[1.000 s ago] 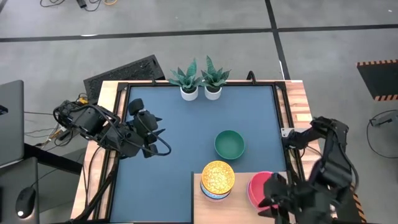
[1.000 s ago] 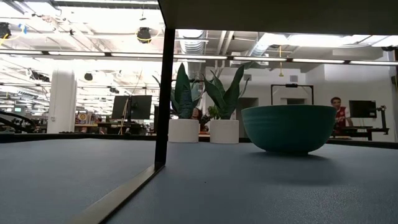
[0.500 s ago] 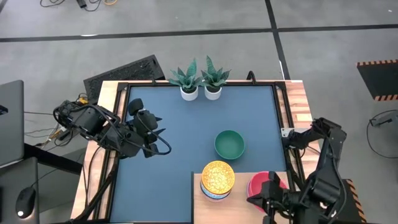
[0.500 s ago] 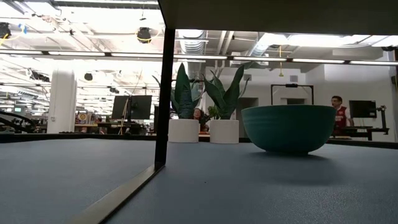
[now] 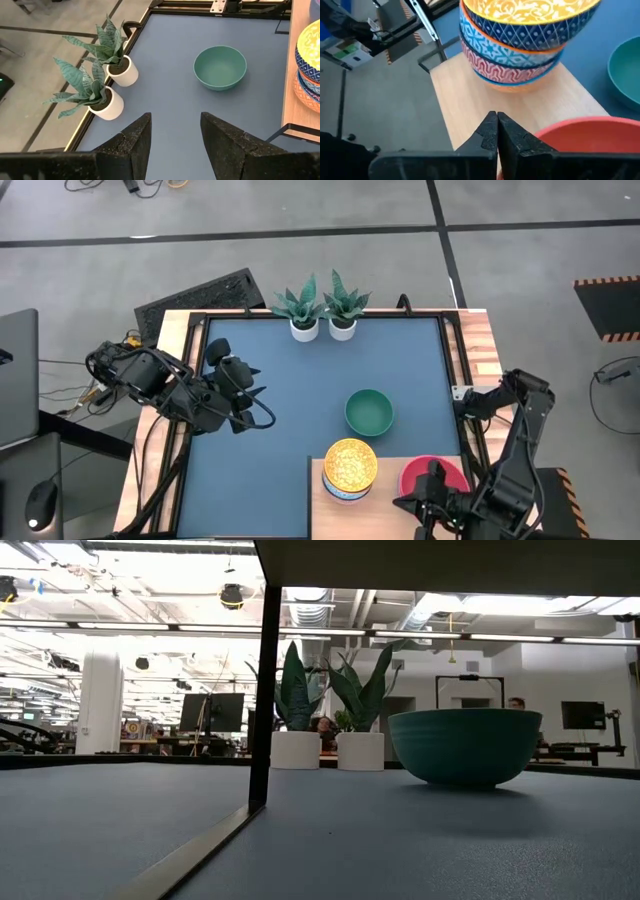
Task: Place and stack bowls onto a shelf
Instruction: Stack the orange bowl on top of the pink bowl on the shelf
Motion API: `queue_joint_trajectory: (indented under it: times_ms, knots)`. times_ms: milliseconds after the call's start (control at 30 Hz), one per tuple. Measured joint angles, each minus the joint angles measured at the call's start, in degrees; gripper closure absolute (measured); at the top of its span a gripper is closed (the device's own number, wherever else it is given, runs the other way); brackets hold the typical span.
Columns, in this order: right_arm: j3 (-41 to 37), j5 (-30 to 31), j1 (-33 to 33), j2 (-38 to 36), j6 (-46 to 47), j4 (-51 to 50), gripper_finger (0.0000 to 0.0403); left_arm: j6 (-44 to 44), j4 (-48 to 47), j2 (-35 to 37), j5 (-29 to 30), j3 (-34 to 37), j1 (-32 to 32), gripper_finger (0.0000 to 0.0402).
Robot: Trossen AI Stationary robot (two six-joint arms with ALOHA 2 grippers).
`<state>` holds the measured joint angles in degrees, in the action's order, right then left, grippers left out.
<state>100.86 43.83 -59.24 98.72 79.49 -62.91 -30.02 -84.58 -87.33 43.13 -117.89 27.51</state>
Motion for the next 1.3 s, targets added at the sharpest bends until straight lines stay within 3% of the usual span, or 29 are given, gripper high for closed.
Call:
queue_joint_trajectory:
  times_ms: [367, 467, 633, 767, 967, 1300]
  knots:
    - [7.60, 1.44, -0.25, -0.28, -9.57, -0.96, 0.0376, 0.54, 0.00, 0.00, 1.14, 0.00, 0.02, 0.0244]
    - [7.63, 2.66, -2.07, -0.22, -3.64, -5.83, 0.0383, 0.32, 0.01, 0.00, 1.21, 0.00, 0.00, 0.0244]
    - [6.92, 10.53, -5.93, 0.01, 9.19, -13.86, 0.0371, 0.30, 0.17, 0.00, 1.26, 0.00, 0.00, 0.0244]
    - [6.90, 14.97, -8.49, 0.02, 11.15, -15.43, 0.0366, 1.31, 1.12, 0.00, 2.11, 0.00, 0.00, 0.0244]
    - [6.89, 15.45, -9.88, 0.02, 11.43, -15.59, 0.0385, 1.53, 1.77, 0.00, 4.24, 0.02, 0.00, 0.0244]
    - [-0.26, 13.96, -9.52, 0.02, 14.88, -12.81, 0.0369, 0.80, 1.75, 0.00, 4.49, 0.02, 0.00, 0.0244]
